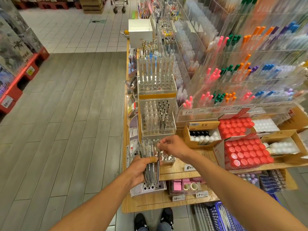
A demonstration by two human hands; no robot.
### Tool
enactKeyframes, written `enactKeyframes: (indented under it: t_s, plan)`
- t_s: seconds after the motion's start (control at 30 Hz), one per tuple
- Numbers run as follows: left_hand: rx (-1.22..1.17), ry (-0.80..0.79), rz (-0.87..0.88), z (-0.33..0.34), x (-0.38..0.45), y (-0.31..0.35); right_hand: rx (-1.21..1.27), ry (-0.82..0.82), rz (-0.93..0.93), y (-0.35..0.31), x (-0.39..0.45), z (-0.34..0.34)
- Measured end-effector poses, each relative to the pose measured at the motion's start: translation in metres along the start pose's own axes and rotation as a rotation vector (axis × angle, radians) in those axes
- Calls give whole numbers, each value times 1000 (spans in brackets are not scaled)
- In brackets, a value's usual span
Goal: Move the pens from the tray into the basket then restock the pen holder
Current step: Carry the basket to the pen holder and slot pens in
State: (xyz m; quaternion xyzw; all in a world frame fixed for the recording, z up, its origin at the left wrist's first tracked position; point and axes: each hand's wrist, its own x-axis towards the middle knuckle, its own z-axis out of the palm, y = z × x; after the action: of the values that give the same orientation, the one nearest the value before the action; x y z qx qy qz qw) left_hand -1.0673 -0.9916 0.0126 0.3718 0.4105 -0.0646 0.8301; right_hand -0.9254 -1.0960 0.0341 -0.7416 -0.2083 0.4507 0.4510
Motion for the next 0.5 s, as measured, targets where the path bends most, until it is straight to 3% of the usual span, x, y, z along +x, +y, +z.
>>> enactKeyframes:
  t_s: [0.17,0.3,0.5]
  plan:
    - [-30,38,6,-2,0,-1,-42,77,-122,-8,-1,-29]
    - [-105,2,-15,-8,-1,-2,-268,282,-370,-1,-3,-44]
    - [-93,-16,-35,-11,-1,-3,-631,290,-432,27,8,-37]
